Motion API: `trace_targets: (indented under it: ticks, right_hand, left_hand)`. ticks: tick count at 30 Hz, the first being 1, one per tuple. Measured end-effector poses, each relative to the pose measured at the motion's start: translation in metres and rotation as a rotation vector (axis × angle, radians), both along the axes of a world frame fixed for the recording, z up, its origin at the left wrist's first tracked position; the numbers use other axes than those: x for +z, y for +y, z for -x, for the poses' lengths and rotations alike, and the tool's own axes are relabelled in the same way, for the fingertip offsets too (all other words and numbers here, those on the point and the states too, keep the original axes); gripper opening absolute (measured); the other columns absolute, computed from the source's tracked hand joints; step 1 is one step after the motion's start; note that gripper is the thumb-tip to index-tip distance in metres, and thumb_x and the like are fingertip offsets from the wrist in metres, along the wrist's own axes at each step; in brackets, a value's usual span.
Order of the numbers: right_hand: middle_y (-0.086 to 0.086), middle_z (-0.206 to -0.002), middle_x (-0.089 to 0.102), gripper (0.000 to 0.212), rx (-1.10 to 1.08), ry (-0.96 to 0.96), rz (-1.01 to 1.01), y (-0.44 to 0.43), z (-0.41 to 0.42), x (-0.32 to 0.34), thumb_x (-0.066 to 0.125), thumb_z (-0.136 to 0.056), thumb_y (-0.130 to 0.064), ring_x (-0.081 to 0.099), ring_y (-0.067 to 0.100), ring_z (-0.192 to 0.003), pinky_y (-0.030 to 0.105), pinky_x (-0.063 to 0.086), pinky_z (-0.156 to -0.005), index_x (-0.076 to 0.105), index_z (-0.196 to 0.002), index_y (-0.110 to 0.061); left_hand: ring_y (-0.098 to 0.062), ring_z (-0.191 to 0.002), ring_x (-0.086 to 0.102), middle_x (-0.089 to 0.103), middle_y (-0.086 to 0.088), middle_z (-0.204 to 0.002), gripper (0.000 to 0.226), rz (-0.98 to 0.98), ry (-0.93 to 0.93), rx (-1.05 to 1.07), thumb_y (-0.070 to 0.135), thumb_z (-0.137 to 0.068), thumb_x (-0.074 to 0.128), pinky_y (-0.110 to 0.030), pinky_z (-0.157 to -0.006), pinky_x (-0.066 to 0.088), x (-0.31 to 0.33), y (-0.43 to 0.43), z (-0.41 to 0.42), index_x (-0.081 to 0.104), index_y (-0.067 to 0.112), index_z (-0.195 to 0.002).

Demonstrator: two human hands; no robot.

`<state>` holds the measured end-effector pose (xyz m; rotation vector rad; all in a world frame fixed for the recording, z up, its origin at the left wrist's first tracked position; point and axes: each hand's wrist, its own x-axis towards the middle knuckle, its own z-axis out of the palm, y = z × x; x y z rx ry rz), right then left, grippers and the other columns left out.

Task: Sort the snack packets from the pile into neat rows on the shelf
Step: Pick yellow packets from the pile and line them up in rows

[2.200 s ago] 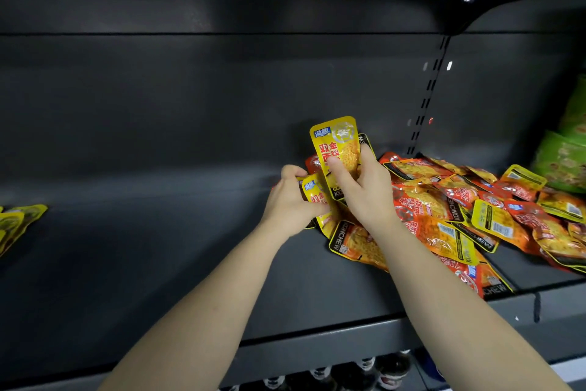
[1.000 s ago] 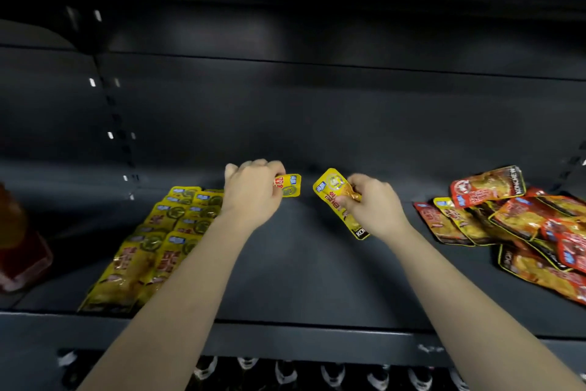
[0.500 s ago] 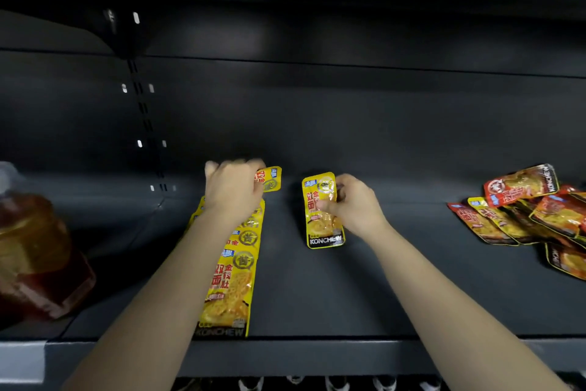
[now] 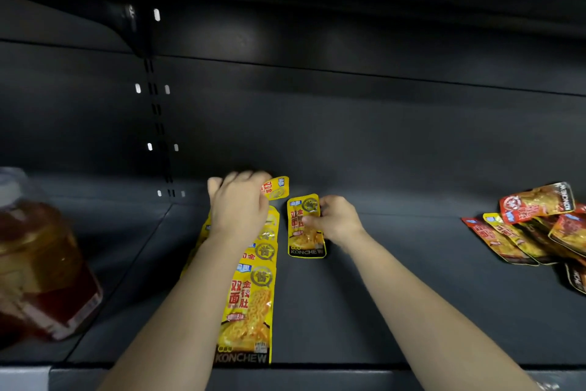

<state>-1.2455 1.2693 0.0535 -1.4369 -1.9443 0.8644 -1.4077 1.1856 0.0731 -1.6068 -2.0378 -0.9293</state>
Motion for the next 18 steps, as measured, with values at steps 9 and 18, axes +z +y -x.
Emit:
trace_targets:
  ticks: [9, 18]
  right_hand:
    - [0.003, -0.103, 0.068, 0.037, -0.011, -0.223, -0.146, -0.004, 0.015, -0.01, 0.068, -0.083, -0.045, 0.064, 0.026, -0.099, 0.034, 0.049, -0.078, 0.06, -0.106, -0.018]
    - [0.004, -0.111, 0.064, 0.054, -0.042, -0.316, -0.191, -0.006, 0.014, -0.013, 0.066, -0.081, -0.056, 0.061, 0.028, -0.106, 0.035, 0.045, -0.074, 0.048, -0.11, -0.015]
  left_hand:
    - [-0.021, -0.105, 0.055, 0.065, 0.005, -0.109, 0.037, 0.025, -0.008, 0.005, 0.012, -0.089, 0.05, -0.035, -0.087, 0.025, 0.001, 0.0, -0.003, 0.061, 0.03, -0.118]
    - [-0.023, -0.103, 0.056, 0.067, 0.003, -0.105, 0.034, -0.019, -0.01, -0.024, 0.01, -0.088, 0.053, -0.037, -0.086, 0.026, 0.001, -0.001, -0.004, 0.064, 0.027, -0.115]
